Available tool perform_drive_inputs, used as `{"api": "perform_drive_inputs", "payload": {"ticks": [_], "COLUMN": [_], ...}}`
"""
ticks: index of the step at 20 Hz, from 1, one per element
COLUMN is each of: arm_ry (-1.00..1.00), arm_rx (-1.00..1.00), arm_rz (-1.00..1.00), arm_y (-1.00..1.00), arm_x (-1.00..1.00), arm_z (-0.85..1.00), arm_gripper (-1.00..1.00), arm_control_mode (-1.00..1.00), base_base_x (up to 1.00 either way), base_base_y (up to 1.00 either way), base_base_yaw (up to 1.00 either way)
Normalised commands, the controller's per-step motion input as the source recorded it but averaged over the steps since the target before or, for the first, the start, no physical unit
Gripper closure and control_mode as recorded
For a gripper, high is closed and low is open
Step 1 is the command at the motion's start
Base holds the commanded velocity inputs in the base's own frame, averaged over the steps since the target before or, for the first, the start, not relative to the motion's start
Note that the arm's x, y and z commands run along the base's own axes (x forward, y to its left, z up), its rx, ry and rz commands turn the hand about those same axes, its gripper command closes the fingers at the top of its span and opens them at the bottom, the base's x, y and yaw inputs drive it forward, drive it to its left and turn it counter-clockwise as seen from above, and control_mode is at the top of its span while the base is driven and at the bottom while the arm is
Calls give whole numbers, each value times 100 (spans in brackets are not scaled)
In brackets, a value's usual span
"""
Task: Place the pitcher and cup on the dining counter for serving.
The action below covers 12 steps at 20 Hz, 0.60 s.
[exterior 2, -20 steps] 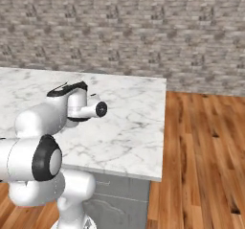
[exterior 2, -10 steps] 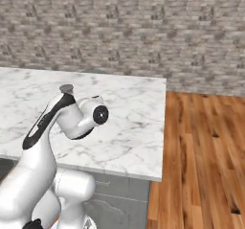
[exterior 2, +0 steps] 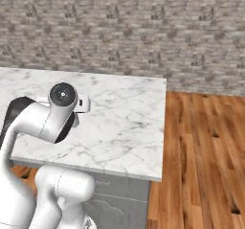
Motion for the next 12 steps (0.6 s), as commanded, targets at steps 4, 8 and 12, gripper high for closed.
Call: {"api": "perform_drive_inputs", "payload": {"ticks": [4, 8, 12], "arm_ry": [65, 9, 0], "arm_rx": [0, 0, 0], "arm_rz": [-23, -9, 0], "arm_y": [-14, -7, 0], "arm_x": [-77, -31, 0], "arm_z": [14, 0, 0], "arm_gripper": [-100, -100, -100], "arm_control_mode": [-100, -100, -100], "base_base_x": [0, 0, 0], "base_base_y": [0, 0, 0], "base_base_yaw": [0, 0, 0]}}
